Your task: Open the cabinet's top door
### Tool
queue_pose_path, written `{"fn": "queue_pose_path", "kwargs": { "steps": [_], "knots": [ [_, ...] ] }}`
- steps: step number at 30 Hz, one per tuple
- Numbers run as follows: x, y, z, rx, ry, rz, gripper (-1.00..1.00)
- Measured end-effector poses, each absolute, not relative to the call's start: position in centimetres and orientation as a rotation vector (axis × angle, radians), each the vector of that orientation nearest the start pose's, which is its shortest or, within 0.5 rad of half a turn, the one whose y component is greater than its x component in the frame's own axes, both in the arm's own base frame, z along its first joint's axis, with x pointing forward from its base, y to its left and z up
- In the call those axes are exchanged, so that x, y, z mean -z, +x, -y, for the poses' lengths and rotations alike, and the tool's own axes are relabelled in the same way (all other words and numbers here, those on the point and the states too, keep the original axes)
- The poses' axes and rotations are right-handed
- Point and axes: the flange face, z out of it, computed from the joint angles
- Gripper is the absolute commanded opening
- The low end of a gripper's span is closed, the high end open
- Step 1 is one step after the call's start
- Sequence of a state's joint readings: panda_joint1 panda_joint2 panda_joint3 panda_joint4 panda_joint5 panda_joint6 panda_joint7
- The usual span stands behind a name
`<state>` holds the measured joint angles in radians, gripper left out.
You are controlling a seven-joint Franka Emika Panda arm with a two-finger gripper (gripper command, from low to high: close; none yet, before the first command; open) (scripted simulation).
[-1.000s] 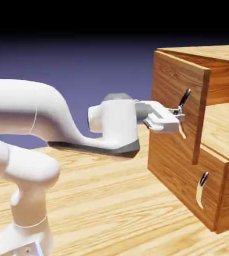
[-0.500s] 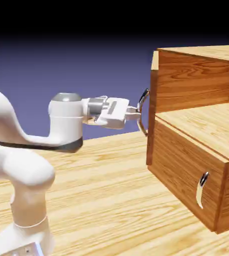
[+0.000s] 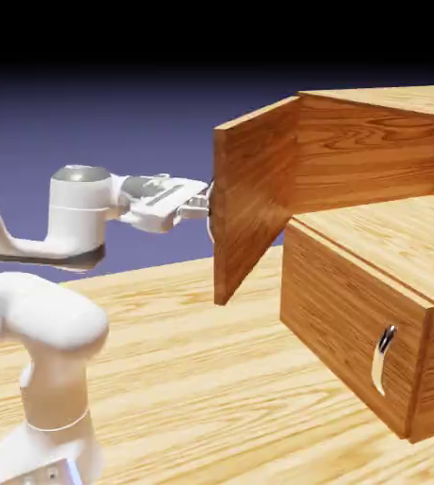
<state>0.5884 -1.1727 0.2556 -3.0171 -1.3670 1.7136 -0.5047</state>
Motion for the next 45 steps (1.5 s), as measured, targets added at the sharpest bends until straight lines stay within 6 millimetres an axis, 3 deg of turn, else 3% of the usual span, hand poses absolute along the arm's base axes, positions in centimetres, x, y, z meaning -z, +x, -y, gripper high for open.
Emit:
{"fn": "queue_pose_path", "kwargs": {
  "steps": [6,13,25,31,39,45],
  "knots": [
    [-47.7,19.4,-14.7,0.101,1.181,-1.037,-1.0],
    [-47.7,17.6,-21.7,0.225,1.263,-0.943,-1.0],
    [-47.7,16.9,-32.2,0.404,1.37,-0.798,-1.0],
    [-47.7,17.2,-34.9,0.451,1.396,-0.758,-1.0],
    [-47.7,17.4,-36.1,0.475,1.413,-0.737,-1.0],
    [-47.7,17.7,-38.4,0.512,1.43,-0.705,-1.0]
  ]
}}
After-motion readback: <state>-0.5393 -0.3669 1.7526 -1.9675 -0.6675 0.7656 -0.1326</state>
